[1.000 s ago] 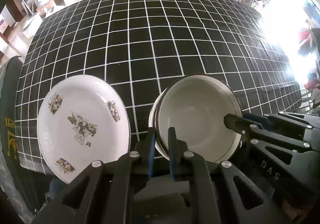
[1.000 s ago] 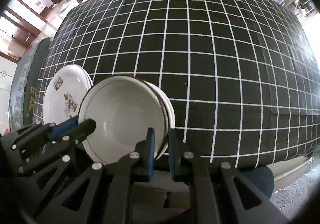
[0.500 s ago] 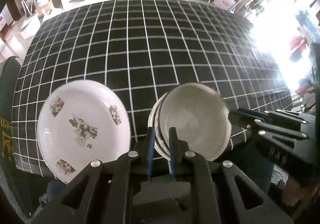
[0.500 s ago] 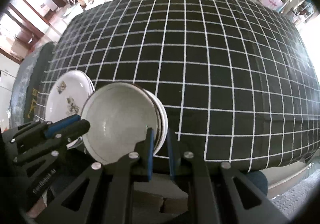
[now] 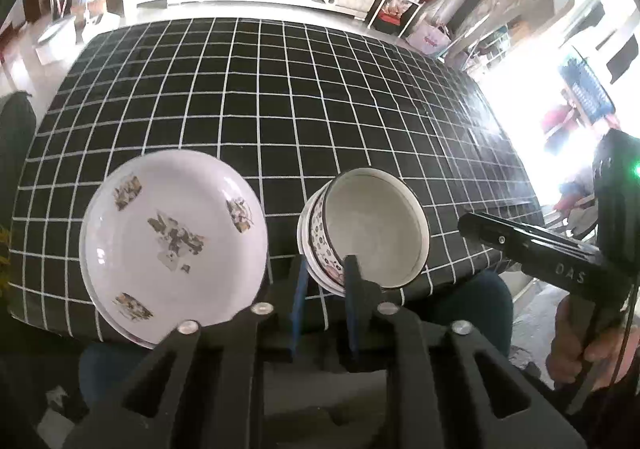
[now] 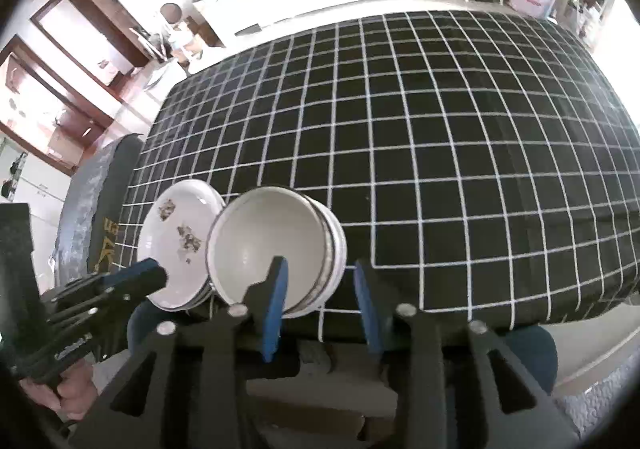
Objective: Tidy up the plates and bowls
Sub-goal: 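Grasp the rim of the three-bowl stack with the right tool, then carry the bowl stack over the floral plate stack with the right tool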
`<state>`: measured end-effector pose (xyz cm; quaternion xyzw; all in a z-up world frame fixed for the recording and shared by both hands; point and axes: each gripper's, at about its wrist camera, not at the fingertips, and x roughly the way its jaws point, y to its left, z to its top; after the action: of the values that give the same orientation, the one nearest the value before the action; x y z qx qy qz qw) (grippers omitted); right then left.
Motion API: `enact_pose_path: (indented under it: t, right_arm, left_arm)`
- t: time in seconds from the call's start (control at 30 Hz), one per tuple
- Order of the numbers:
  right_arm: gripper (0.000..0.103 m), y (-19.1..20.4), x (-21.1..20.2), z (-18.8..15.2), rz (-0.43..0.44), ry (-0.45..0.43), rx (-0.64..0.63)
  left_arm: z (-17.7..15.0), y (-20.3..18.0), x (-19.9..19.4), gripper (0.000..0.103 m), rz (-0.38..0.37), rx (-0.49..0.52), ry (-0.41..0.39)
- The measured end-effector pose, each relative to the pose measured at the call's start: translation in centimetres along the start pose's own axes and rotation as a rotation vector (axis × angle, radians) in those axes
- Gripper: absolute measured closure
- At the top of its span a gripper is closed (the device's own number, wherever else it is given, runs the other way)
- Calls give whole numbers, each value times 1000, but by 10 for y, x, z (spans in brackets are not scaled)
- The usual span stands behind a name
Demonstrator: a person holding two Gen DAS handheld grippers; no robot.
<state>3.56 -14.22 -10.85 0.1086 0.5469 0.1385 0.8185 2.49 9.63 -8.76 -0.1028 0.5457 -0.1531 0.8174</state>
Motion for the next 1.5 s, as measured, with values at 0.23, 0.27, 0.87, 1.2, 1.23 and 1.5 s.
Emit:
enact_pose_path:
  t: [0.23, 0.27, 0.87, 1.2, 1.23, 1.5]
  right_arm:
    - [36, -3, 11, 5, 34, -3, 34]
    - [35, -5, 12, 4, 35, -2, 42]
    - [33, -23, 91, 10, 45, 173, 87]
    - [33, -33, 108, 8, 99, 202, 134]
    - [33, -34, 108, 8, 103, 203, 140]
    - [38, -37, 109, 6, 155, 190, 159]
  left_arm:
    - [0, 9, 18, 63, -77, -49, 18]
    - [0, 8, 21, 63, -81, -49, 22]
    - [7, 0, 99, 49, -44, 43, 151]
    - [4, 11, 119, 49, -56, 49, 195]
    - [4, 11, 121, 49, -56, 49, 199]
    - [2, 11, 132, 49, -33, 43, 204]
